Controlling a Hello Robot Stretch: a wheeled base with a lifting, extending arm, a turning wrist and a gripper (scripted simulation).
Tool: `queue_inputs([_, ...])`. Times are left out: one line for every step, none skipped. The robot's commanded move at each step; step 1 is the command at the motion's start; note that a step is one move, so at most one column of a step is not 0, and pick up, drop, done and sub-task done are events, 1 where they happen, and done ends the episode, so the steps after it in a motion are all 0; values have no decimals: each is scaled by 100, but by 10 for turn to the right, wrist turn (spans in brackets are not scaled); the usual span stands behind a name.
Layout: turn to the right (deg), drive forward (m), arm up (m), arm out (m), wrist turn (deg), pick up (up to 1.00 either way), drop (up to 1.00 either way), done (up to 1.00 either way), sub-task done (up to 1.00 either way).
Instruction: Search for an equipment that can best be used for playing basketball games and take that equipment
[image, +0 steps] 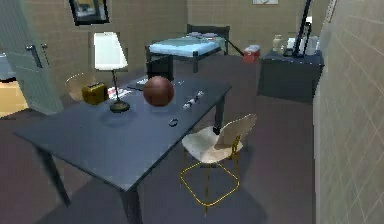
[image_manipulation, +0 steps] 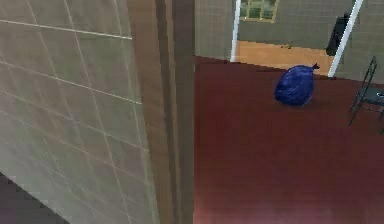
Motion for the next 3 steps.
queue_inputs([240,0,0,0,0,0,0,0,0])
queue_inputs([0,65,0,0,0,0,0,0,0])
queue_inputs([-450,0,0,0,0,0,0,0,0])
